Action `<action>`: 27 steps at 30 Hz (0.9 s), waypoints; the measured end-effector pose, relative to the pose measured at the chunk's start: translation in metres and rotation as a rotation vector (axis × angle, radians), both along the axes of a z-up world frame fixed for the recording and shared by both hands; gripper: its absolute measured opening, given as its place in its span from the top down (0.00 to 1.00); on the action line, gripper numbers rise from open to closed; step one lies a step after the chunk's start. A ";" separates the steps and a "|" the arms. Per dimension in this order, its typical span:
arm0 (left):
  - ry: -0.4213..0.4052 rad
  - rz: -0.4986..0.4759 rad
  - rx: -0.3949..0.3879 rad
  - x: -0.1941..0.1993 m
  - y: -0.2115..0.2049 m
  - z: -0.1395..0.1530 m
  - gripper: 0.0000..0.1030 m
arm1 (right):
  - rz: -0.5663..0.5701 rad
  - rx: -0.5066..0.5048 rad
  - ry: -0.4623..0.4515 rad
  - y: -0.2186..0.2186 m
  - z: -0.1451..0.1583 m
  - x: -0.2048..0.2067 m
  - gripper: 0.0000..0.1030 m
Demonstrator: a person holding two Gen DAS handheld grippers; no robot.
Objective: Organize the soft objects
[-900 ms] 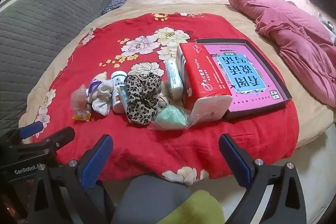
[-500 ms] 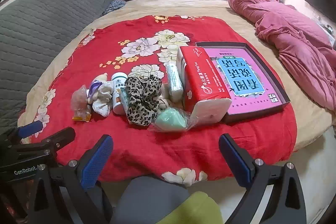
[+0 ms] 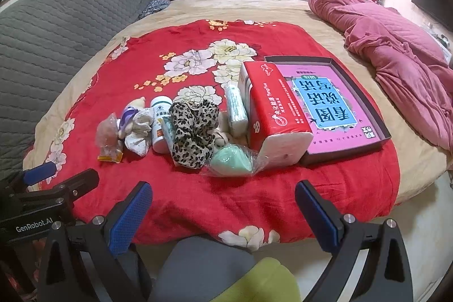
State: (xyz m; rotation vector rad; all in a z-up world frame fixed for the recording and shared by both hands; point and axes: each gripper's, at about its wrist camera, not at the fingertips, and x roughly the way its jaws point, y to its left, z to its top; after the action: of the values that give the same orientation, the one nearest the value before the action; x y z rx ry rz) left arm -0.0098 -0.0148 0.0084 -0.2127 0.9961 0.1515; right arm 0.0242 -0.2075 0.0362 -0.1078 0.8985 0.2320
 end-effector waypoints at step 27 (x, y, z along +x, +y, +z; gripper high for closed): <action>0.017 0.085 -0.119 0.052 0.080 -0.037 0.00 | -0.074 0.149 0.159 0.004 -0.041 0.028 0.02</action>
State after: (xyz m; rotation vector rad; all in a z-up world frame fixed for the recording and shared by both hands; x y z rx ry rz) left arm 0.0421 0.0649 -0.0284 -0.3632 1.0148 0.1716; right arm 0.0526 -0.2032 -0.0044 0.0838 1.0375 0.2398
